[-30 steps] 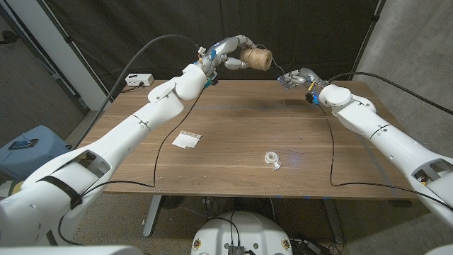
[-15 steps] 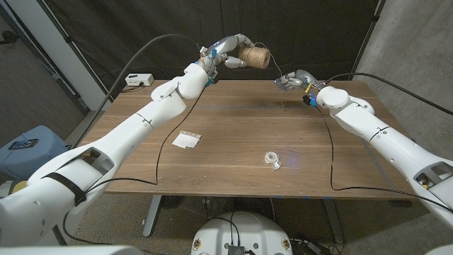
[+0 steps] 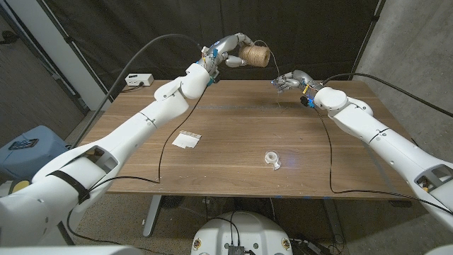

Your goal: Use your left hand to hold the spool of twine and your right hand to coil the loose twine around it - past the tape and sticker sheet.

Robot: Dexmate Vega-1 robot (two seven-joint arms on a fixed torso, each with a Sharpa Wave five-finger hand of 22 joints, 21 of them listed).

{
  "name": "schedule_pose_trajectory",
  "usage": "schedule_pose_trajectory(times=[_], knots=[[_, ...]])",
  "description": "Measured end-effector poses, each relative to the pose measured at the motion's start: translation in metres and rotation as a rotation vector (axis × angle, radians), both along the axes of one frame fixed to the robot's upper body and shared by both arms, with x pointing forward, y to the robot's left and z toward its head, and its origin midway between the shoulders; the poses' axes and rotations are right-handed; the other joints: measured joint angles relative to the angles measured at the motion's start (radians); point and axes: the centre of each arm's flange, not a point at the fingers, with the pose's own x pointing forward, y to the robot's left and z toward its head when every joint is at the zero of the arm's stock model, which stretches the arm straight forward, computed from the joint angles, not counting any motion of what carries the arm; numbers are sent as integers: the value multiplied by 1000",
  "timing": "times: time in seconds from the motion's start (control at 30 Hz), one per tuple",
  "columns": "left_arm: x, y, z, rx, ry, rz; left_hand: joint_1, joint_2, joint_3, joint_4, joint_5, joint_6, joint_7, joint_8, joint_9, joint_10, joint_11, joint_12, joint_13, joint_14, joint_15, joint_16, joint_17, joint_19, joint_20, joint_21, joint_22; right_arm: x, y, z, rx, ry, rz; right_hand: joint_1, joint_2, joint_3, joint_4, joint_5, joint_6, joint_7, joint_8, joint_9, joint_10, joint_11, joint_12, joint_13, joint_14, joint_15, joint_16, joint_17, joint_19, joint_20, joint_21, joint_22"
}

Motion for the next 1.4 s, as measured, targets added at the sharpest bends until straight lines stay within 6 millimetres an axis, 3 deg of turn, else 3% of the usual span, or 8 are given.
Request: schedule_pose_trajectory(times=[1.4], knots=[[5, 1, 2, -72, 1, 31, 0, 0, 0, 0, 0, 0, 0, 0, 0, 0, 0, -1, 0, 0, 0, 4, 8, 0, 0, 4, 0, -21, 51, -9, -65, -13, 131, 2, 2, -6, 0, 0, 6, 2, 0, 0, 7, 0, -8, 6, 6, -2, -5, 5, 0, 0, 0, 0]])
